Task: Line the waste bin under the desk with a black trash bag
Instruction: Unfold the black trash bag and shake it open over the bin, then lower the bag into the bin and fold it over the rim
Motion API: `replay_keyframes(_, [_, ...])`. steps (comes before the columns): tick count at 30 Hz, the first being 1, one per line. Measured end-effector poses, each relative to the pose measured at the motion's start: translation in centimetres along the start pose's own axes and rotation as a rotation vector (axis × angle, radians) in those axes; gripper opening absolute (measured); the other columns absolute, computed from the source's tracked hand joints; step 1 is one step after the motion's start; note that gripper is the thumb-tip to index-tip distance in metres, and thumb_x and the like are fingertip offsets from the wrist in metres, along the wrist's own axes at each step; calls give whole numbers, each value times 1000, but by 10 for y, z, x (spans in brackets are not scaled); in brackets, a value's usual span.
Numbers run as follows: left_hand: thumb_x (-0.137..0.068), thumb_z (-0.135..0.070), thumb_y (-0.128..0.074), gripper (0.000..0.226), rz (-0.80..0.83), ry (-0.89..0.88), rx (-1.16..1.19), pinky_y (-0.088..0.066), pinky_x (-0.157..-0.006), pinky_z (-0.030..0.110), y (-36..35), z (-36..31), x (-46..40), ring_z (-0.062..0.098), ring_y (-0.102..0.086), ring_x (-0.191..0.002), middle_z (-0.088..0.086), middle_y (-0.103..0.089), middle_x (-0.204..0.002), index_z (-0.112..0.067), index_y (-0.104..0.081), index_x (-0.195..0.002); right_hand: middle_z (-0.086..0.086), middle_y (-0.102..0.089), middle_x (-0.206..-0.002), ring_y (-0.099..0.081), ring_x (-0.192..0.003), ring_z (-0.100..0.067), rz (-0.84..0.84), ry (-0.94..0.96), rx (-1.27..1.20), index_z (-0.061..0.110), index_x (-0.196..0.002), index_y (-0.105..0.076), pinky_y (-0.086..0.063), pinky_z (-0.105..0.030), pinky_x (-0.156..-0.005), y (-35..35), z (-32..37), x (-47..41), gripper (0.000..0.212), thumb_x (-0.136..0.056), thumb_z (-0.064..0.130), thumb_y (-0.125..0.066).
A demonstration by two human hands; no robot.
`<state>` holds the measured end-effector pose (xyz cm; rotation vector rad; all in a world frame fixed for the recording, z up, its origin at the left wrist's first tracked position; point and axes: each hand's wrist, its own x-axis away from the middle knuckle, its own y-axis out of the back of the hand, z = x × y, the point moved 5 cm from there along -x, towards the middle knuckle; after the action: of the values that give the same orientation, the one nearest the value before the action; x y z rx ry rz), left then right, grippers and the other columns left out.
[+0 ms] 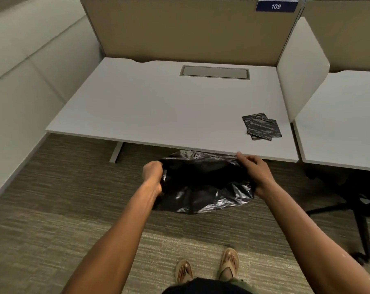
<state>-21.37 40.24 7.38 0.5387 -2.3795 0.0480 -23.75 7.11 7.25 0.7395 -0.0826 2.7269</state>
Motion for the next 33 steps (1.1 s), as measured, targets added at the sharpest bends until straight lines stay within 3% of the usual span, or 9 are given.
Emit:
replay_keyframes(3, [-84,-17,-51,24,-80,-103,-126,-56,-67,40,8,-2,5,24,-65,-75,13,-74,-90,-8,-74,-86,-3,-58,-134,-63,-110,-24,163,-39,19,38,-141,-51,-64,-37,-72,3,-9,1,95,-59,65,-91])
replay_keyframes(6, [-78,-37,-59,30,40,-54,-205,-51,-70,37,8,8,9,23,-65,-80,8,-75,-88,-15,-77,-87,-9,-56,-135,-62,-119,-31,358,-41,226,44,-140,-51,-60,-43,-90,-4,-23,5,85,-68,31,-95])
replay_keyframes(11, [-84,-41,-70,28,221,-44,5,-51,-73,36,-14,-28,-1,28,-68,-80,9,-75,-86,-14,-78,-86,-14,-70,-122,-71,-99,-25,78,153,431,23,-123,-66,-62,-43,-87,-20,32,-1,38,-87,12,-70])
replay_keyframes(13, [-92,-42,-65,29,139,-244,-9,-49,-70,30,-18,-57,3,20,-66,-79,2,-72,-80,-16,-78,-88,-5,-74,-113,-69,-88,-13,-127,344,486,23,-114,-71,-59,-32,-80,-26,74,8,25,-89,19,-66])
replay_keyframes(16, [-103,-42,-52,28,-94,-880,-141,-38,-59,7,-12,-92,43,-9,-59,-64,-17,-59,-69,-32,-63,-80,2,-75,-96,-61,-74,-5,-457,793,563,24,-109,-70,-50,-27,-73,-28,116,49,23,-87,26,-63])
replay_keyframes(20, [-109,-33,-42,26,-114,-1432,-333,-43,-67,9,-2,-32,82,-1,-57,-70,-16,-55,-83,-21,-60,-95,-1,-69,-113,-59,-100,-15,-600,1220,677,21,-131,-63,-37,-21,-77,-28,61,91,34,-103,31,-48])
replay_keyframes(23, [-105,-31,-50,29,93,-1109,-891,-59,-69,38,-3,61,45,31,-74,-82,11,-77,-98,-12,-71,-112,-10,-72,-112,-68,-100,-31,-106,893,1131,21,-128,-65,-47,-34,-71,-32,-50,70,37,-101,39,-48])
replay_keyframes(25, [-104,-30,-53,23,205,-856,-983,-60,-71,41,2,101,25,23,-74,-81,6,-79,-96,-21,-71,-112,-10,-78,-101,-73,-94,-35,107,604,1217,27,-121,-69,-46,-35,-68,-22,-110,61,38,-101,46,-43])
replay_keyframes(33, [-103,-18,-53,15,-34,-753,-591,-41,-53,8,2,63,8,1,-59,-65,-10,-65,-77,-21,-68,-102,4,-78,-109,-69,-101,-12,-201,439,578,26,-115,-76,-52,-32,-87,5,-76,37,32,-106,36,-46])
